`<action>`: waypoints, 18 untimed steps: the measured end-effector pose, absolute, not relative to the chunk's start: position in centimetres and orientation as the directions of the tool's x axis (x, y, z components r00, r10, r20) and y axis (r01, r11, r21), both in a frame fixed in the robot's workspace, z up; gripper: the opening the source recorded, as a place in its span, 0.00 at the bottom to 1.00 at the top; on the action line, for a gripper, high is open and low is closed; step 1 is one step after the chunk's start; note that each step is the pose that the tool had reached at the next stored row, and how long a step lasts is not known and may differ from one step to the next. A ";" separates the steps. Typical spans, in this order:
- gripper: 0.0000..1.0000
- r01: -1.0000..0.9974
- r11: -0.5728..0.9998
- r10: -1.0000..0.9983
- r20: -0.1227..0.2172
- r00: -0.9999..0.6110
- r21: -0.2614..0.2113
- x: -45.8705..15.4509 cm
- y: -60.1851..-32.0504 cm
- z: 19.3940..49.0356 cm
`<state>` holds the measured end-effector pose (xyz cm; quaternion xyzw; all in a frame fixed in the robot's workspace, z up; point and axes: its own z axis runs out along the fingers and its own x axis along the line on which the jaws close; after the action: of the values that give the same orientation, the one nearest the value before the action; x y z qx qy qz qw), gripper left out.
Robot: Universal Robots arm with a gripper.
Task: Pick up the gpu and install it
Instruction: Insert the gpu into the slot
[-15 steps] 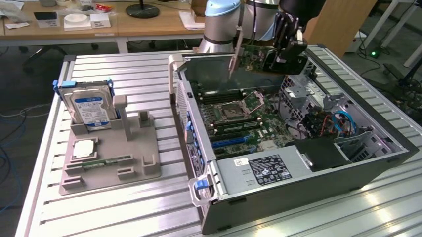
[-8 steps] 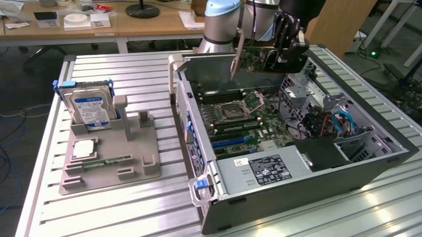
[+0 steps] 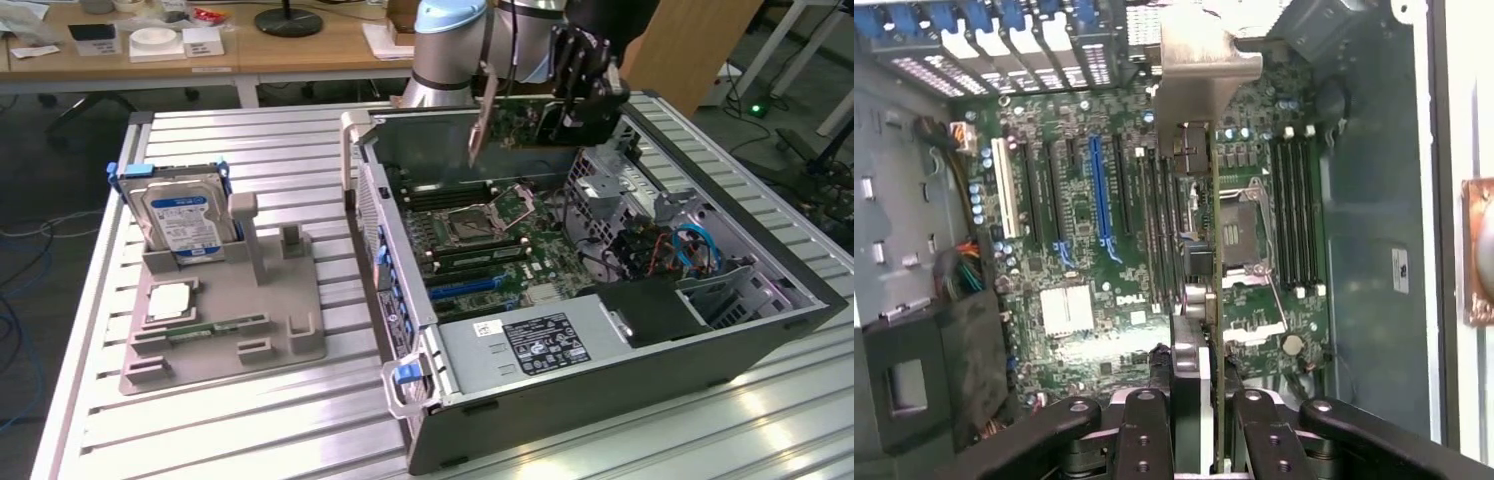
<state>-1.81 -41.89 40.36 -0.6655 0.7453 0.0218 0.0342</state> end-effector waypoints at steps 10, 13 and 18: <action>0.28 -0.997 0.074 -0.994 -0.080 -0.072 -0.013 -1.8 -42.1 40.3; 0.28 -0.998 0.069 -0.994 -0.080 -0.068 -0.013 -1.8 -42.2 40.3; 0.28 -0.998 0.065 -0.995 -0.080 -0.064 -0.014 -1.9 -42.3 40.3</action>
<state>-1.87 -42.29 40.30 -0.6834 0.7289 0.0225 0.0340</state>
